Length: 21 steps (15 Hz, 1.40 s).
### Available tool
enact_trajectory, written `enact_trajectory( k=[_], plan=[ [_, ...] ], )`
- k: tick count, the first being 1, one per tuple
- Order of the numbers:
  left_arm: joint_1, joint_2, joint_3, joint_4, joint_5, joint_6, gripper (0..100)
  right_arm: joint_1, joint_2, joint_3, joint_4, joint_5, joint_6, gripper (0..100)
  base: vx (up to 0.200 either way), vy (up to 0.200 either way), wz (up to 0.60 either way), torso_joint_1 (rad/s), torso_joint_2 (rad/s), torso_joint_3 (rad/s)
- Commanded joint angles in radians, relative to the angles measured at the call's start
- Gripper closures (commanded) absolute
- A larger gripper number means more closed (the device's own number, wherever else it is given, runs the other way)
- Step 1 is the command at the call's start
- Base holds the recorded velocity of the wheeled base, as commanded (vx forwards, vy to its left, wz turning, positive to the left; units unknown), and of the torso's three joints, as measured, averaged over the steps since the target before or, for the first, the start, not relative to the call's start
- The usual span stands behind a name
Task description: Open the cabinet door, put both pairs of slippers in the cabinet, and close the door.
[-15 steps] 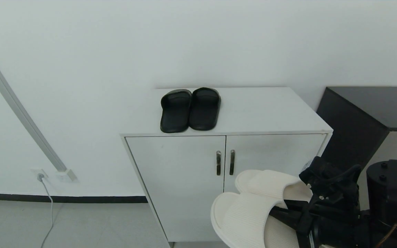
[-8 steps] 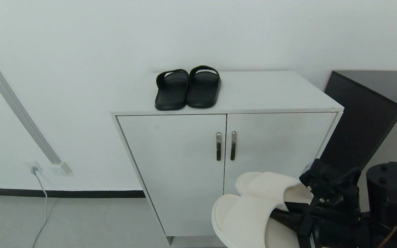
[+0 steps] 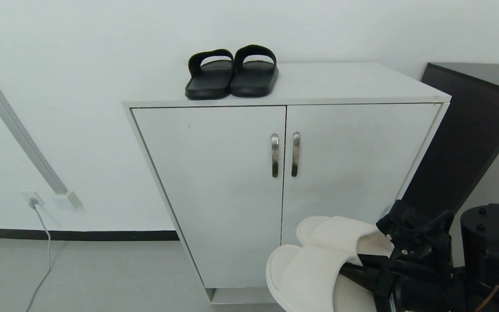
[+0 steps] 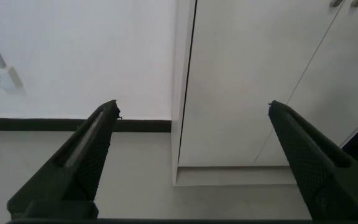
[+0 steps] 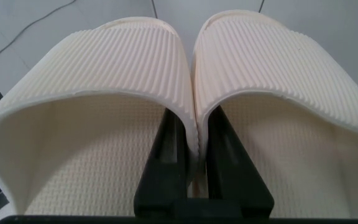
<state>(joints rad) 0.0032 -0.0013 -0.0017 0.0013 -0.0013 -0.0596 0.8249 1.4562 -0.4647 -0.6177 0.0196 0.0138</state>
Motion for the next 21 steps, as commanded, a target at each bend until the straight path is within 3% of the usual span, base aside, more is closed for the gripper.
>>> enact_trajectory(
  k=[1,8,14,15,16,19,21],
  plan=[
    [0.000,0.001,-0.001,0.000,0.000,0.000,0,0.000,-0.002,0.000,-0.001,0.000,0.000,100,0.000,0.000,0.00,-0.090,0.46,0.354],
    [0.000,0.001,-0.001,0.000,0.000,0.001,0,0.000,-0.003,0.011,-0.001,0.000,0.000,100,0.000,0.000,0.00,-0.039,0.40,0.357],
    [-0.011,0.037,-0.018,-0.004,-0.011,0.001,0,0.000,-0.011,0.009,-0.001,-0.001,0.000,100,0.000,0.000,0.00,-0.001,0.03,0.028],
    [-0.017,0.090,-0.095,-0.004,-0.045,-0.013,0,-0.001,-0.014,0.009,-0.001,-0.003,0.000,100,0.000,0.000,0.00,0.000,0.00,0.000],
    [-0.017,0.178,-0.178,-0.003,-0.089,-0.046,0,-0.001,-0.019,0.011,-0.001,-0.001,-0.002,100,0.000,0.000,0.00,0.000,0.00,0.000],
    [-0.017,0.491,-0.317,-0.030,-0.292,-0.051,0,0.000,-0.019,0.014,-0.001,-0.001,-0.002,100,0.000,0.000,0.00,0.000,0.00,0.000],
    [-0.017,0.675,-0.371,-0.121,-0.408,-0.051,0,0.000,-0.020,0.029,-0.001,0.002,-0.034,100,0.000,0.000,0.00,0.000,0.00,0.000]
  ],
)
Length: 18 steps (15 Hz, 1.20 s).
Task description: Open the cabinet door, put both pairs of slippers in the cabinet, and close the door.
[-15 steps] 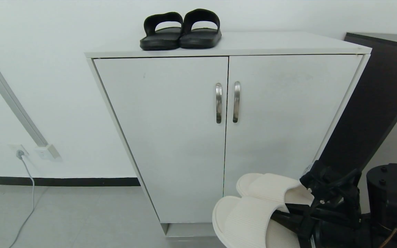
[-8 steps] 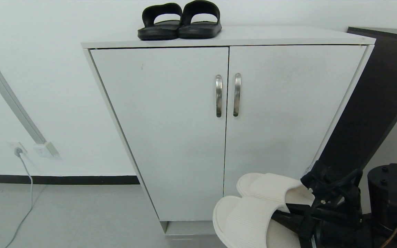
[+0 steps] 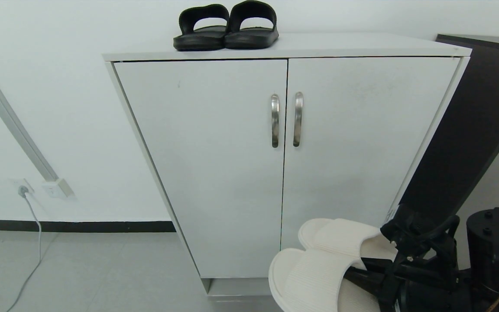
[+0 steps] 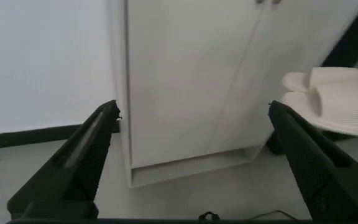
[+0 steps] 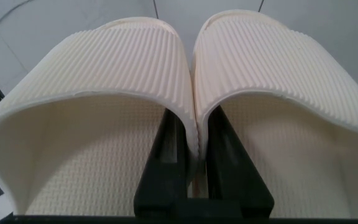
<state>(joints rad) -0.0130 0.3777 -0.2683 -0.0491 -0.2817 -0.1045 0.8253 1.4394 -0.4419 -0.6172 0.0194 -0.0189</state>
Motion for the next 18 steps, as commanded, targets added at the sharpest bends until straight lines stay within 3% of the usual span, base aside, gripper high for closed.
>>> enact_trajectory(
  k=[1,2,3,5,9,12,15,18],
  plan=[
    [-0.012,0.374,-0.123,-0.123,-0.165,-0.006,0,0.000,-0.004,0.009,-0.001,0.002,-0.012,100,0.000,0.000,0.00,0.000,0.00,0.000],
    [-0.035,0.423,-0.135,-0.156,-0.177,-0.006,0,0.000,-0.002,0.009,-0.001,0.002,-0.012,100,0.000,0.000,0.00,0.000,0.00,0.000],
    [-0.133,0.546,-0.180,-0.242,-0.177,-0.006,0,0.000,0.000,0.011,-0.001,0.004,-0.012,100,0.000,0.000,0.00,0.000,0.00,0.000],
    [-0.265,0.672,-0.256,-0.321,-0.172,-0.006,0,0.000,0.003,0.011,-0.001,0.004,-0.012,100,0.000,0.000,0.00,0.000,0.00,0.000],
    [-0.512,0.816,-0.416,-0.336,-0.132,-0.012,0,0.000,0.004,0.011,-0.001,0.004,-0.010,100,0.000,0.000,0.00,0.000,0.00,0.000],
    [-0.622,0.942,-0.551,-0.340,-0.131,-0.015,0,0.000,0.000,0.011,-0.001,0.004,-0.012,100,0.000,0.000,0.00,0.000,0.00,0.000],
    [-0.677,1.070,-0.704,-0.371,-0.132,-0.043,0,0.000,0.001,0.011,-0.001,0.004,-0.012,100,0.000,0.000,0.00,0.000,0.00,0.000],
    [-0.729,1.173,-0.807,-0.442,-0.132,-0.146,0,0.000,0.001,0.011,-0.001,0.004,-0.012,100,0.000,0.000,0.00,0.000,0.00,0.000]
  ],
)
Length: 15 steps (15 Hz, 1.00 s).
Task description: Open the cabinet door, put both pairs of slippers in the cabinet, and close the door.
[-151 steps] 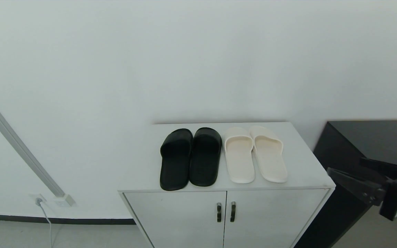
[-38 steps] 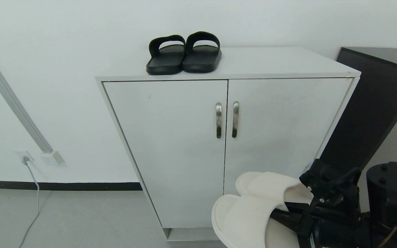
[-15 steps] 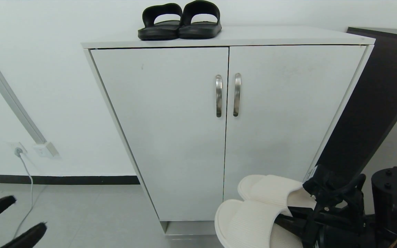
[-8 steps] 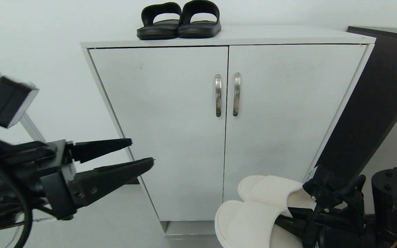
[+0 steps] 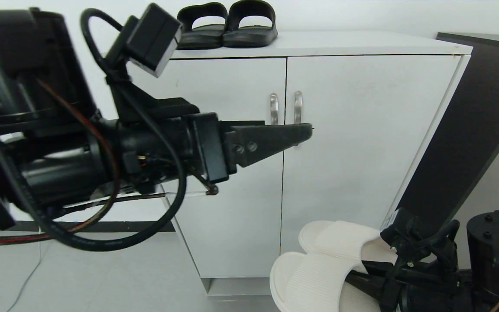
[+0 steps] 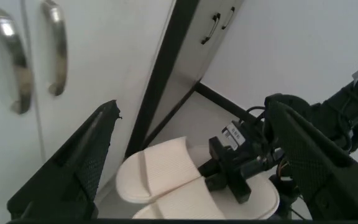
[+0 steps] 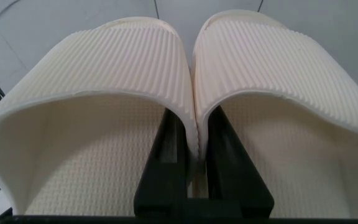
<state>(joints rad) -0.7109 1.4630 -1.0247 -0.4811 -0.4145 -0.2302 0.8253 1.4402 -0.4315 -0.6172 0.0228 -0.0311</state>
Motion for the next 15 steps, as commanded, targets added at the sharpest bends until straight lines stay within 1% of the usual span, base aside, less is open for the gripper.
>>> enact_trajectory(
  k=[1,2,4,5,7,8,9,11,12,13,15],
  plan=[
    [-0.033,0.111,-0.061,-0.013,0.000,-0.023,0,0.000,0.003,0.000,-0.001,0.000,0.000,100,0.000,0.000,0.00,0.000,0.00,0.000],
    [-0.033,0.148,-0.078,-0.014,-0.003,-0.024,0,0.000,0.009,0.002,-0.001,-0.001,0.000,100,0.000,0.000,0.00,0.000,0.00,0.000],
    [-0.033,0.174,-0.092,-0.027,-0.007,-0.038,0,0.000,0.009,0.004,-0.001,0.000,0.000,100,0.000,0.000,0.00,0.000,0.00,0.000],
    [-0.032,0.203,-0.110,-0.048,-0.007,-0.054,0,0.000,0.014,0.004,-0.001,-0.001,0.002,100,0.000,0.000,0.00,0.000,0.00,0.000],
    [-0.027,0.240,-0.160,-0.082,-0.006,-0.112,0,0.000,0.019,0.004,-0.001,-0.001,0.002,100,0.000,0.000,0.00,0.000,0.00,0.000],
    [-0.024,0.252,-0.186,-0.082,-0.001,-0.120,0,0.000,0.019,0.004,-0.001,-0.001,0.002,100,0.000,0.000,0.00,0.000,0.00,0.000],
    [-0.021,0.261,-0.203,-0.077,0.002,-0.120,0,0.000,0.019,0.004,-0.001,-0.001,0.002,100,0.000,0.000,0.00,0.000,0.00,0.000],
    [-0.021,0.260,-0.209,-0.073,0.006,-0.120,0,-0.002,0.023,0.004,-0.001,-0.001,0.003,100,0.000,0.000,0.00,0.000,0.00,0.000],
    [-0.024,0.261,-0.213,-0.071,0.066,-0.118,0,-0.002,0.022,0.004,-0.001,-0.001,0.003,100,0.000,0.000,0.00,0.000,0.00,0.000],
    [-0.024,0.272,-0.221,-0.071,0.111,-0.118,0,-0.002,0.023,0.004,-0.001,-0.001,0.003,100,0.000,0.000,0.00,0.000,0.00,0.000],
    [-0.016,0.284,-0.230,-0.071,0.141,-0.118,0,-0.002,0.025,0.004,-0.001,-0.001,0.003,100,0.000,0.000,0.00,0.000,0.00,0.000]
  ],
)
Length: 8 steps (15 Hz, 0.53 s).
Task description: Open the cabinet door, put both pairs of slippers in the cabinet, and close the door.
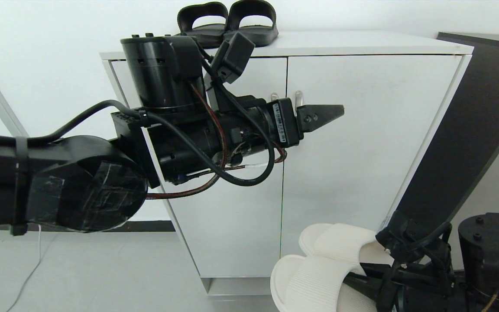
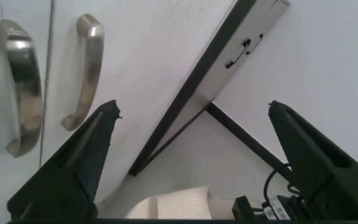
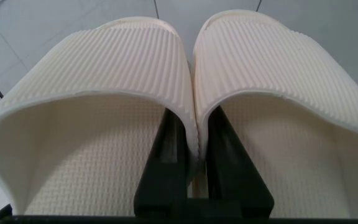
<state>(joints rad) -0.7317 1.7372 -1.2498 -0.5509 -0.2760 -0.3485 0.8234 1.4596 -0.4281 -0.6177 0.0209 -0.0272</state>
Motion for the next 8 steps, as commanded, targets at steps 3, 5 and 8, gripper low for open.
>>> enact_trajectory(
  k=[3,5,8],
  plan=[
    [0.020,0.022,-0.013,0.000,0.011,0.000,0,0.000,0.004,0.000,-0.001,0.001,0.000,100,0.000,0.000,0.00,0.000,0.00,0.000],
    [0.023,0.051,-0.042,0.000,0.043,0.002,0,0.000,0.004,0.000,-0.001,0.001,0.000,100,0.000,0.000,0.00,0.000,0.00,0.000],
    [0.029,0.076,-0.066,0.000,0.052,0.002,0,0.000,0.007,0.000,-0.001,0.001,0.000,100,0.000,0.000,0.00,0.000,0.00,0.000]
  ],
)
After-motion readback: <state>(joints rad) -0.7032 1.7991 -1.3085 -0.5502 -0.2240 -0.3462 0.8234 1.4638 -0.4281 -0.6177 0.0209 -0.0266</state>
